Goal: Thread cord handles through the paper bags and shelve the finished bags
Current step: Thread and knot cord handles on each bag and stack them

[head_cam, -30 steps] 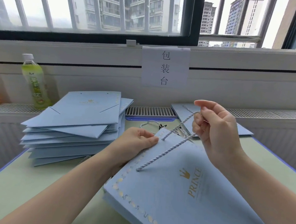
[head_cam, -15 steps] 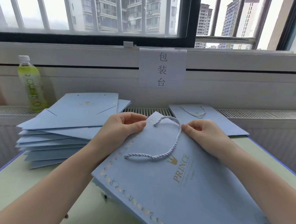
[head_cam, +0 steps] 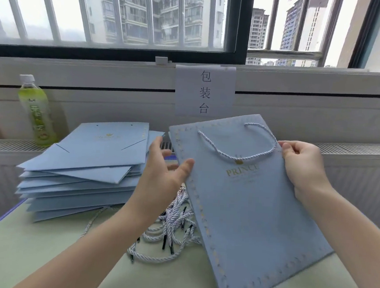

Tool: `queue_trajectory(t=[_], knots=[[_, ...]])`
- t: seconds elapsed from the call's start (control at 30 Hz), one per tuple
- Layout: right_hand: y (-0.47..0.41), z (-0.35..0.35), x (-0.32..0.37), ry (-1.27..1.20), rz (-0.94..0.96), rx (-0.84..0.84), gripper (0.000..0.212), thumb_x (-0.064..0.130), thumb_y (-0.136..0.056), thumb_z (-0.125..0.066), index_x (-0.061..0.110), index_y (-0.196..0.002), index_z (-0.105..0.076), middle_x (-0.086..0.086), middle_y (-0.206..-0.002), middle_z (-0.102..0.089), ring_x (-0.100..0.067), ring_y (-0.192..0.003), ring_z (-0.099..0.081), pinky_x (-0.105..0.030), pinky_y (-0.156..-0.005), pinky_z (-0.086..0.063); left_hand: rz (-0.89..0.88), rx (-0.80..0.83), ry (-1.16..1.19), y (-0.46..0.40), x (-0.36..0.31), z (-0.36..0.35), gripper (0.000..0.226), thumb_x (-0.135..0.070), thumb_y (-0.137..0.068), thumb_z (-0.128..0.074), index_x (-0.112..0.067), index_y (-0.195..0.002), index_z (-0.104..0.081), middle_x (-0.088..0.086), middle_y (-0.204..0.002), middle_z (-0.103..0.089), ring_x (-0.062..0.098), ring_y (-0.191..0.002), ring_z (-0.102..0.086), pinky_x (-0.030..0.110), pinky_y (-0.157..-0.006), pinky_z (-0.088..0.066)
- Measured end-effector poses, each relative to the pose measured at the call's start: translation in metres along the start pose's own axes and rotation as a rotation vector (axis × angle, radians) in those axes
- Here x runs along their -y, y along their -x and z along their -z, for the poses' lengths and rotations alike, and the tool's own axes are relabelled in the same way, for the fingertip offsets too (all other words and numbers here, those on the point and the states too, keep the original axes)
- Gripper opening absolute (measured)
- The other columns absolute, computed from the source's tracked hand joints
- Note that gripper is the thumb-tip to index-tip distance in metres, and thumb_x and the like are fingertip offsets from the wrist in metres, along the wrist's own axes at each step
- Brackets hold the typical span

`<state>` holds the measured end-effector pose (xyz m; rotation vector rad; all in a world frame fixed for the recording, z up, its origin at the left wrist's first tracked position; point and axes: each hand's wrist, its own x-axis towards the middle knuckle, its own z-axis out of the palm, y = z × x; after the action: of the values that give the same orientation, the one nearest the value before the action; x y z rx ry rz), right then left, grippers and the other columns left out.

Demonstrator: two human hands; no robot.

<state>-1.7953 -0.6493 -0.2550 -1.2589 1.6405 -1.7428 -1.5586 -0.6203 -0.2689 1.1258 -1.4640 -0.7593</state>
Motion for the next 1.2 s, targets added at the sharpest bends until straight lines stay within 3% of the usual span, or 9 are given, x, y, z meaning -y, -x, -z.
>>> queue_trajectory(t=[0.1, 0.17, 0.4, 0.57, 0.77, 0.93, 1.0, 1.1, 1.2], knots=[[-0.001, 0.001, 0.003, -0.065, -0.027, -0.027, 0.025, 0.013, -0.101, -0.040, 0.013, -0.094, -0.064, 0.001, -0.076, -0.063, -0.013, -0.066, -0.057, -0.028, -0.066, -0.047, 0.323, 0.284, 0.371, 0.002, -0.001, -0.002, 0.045, -0.019, -0.088, -0.059, -0.005, -0.130, -0.049, 0.011, -0.110, -0.069, 0.019, -0.087, -0.070, 0.032, -0.071, -0.059], [-0.002, 0.001, 0.004, -0.119, -0.042, -0.030, 0.025, 0.014, -0.101, -0.040, 0.012, -0.095, -0.064, -0.001, -0.077, -0.064, -0.016, -0.066, -0.057, -0.031, -0.068, -0.049, 0.366, 0.401, 0.455, 0.004, 0.002, 0.000, 0.026, -0.015, -0.086, -0.057, -0.004, -0.109, -0.062, 0.011, -0.099, -0.073, 0.020, -0.082, -0.071, 0.032, -0.069, -0.060], [0.002, -0.004, 0.013, -0.018, 0.151, -0.047, 0.028, 0.021, -0.101, -0.035, 0.014, -0.090, -0.059, 0.000, -0.077, -0.063, -0.017, -0.065, -0.055, -0.034, -0.068, -0.046, 0.303, 0.047, 0.670, -0.011, 0.011, 0.012, 0.017, -0.016, -0.094, -0.049, -0.010, -0.103, -0.063, 0.004, -0.092, -0.074, 0.017, -0.075, -0.072, 0.033, -0.065, -0.060], [0.006, -0.006, 0.015, -0.128, 0.022, -0.031, 0.034, 0.035, -0.102, -0.032, 0.012, -0.097, -0.057, 0.001, -0.081, -0.062, -0.015, -0.072, -0.055, -0.030, -0.068, -0.045, 0.272, -0.115, 0.779, -0.012, 0.007, 0.013, 0.017, -0.019, -0.097, -0.047, -0.014, -0.107, -0.060, -0.001, -0.093, -0.073, 0.014, -0.078, -0.070, 0.030, -0.068, -0.060], [0.033, -0.026, 0.017, -0.458, -0.380, 0.557, 0.021, 0.028, -0.096, -0.051, 0.014, -0.108, -0.058, -0.005, -0.102, -0.069, -0.021, -0.079, -0.067, -0.034, -0.069, -0.058, 0.242, -0.221, 0.843, -0.011, 0.001, 0.011, 0.011, -0.018, -0.099, -0.044, -0.017, -0.095, -0.054, -0.006, -0.081, -0.072, 0.007, -0.067, -0.069, 0.022, -0.056, -0.056], [0.054, -0.028, 0.023, -0.456, -0.505, 0.998, 0.019, 0.013, -0.084, -0.057, 0.001, -0.100, -0.059, -0.013, -0.080, -0.068, -0.020, -0.058, -0.066, -0.023, -0.052, -0.056, 0.263, -0.280, 0.776, -0.018, 0.003, 0.016, 0.012, -0.017, -0.101, -0.042, -0.014, -0.106, -0.052, 0.001, -0.096, -0.067, 0.011, -0.077, -0.068, 0.028, -0.068, -0.058], [0.052, -0.026, 0.026, -0.519, -0.530, 0.936, 0.010, 0.007, -0.083, -0.057, -0.002, -0.087, -0.058, -0.012, -0.066, -0.066, -0.015, -0.050, -0.065, -0.018, -0.047, -0.053, 0.265, -0.223, 0.723, -0.017, 0.002, 0.016, 0.014, -0.014, -0.101, -0.041, -0.010, -0.106, -0.053, 0.005, -0.098, -0.066, 0.015, -0.083, -0.065, 0.029, -0.072, -0.057], [0.042, -0.030, 0.018, -0.506, -0.492, 0.618, 0.019, 0.001, -0.094, -0.049, 0.000, -0.075, -0.051, -0.005, -0.049, -0.059, -0.007, -0.038, -0.055, -0.013, -0.039, -0.046, 0.215, -0.051, 0.630, -0.012, -0.001, 0.012, 0.016, -0.007, -0.100, -0.040, -0.006, -0.105, -0.055, 0.007, -0.098, -0.067, 0.015, -0.085, -0.066, 0.026, -0.077, -0.055], [0.026, -0.030, 0.002, -0.417, -0.404, 0.350, 0.016, 0.005, -0.097, -0.048, 0.000, -0.082, -0.050, -0.007, -0.063, -0.057, -0.004, -0.035, -0.050, -0.013, -0.037, -0.042, 0.068, -0.030, 0.287, -0.007, 0.000, 0.008, 0.024, 0.001, -0.097, -0.043, -0.010, -0.117, -0.049, 0.008, -0.106, -0.065, 0.016, -0.097, -0.065, 0.025, -0.087, -0.051]])
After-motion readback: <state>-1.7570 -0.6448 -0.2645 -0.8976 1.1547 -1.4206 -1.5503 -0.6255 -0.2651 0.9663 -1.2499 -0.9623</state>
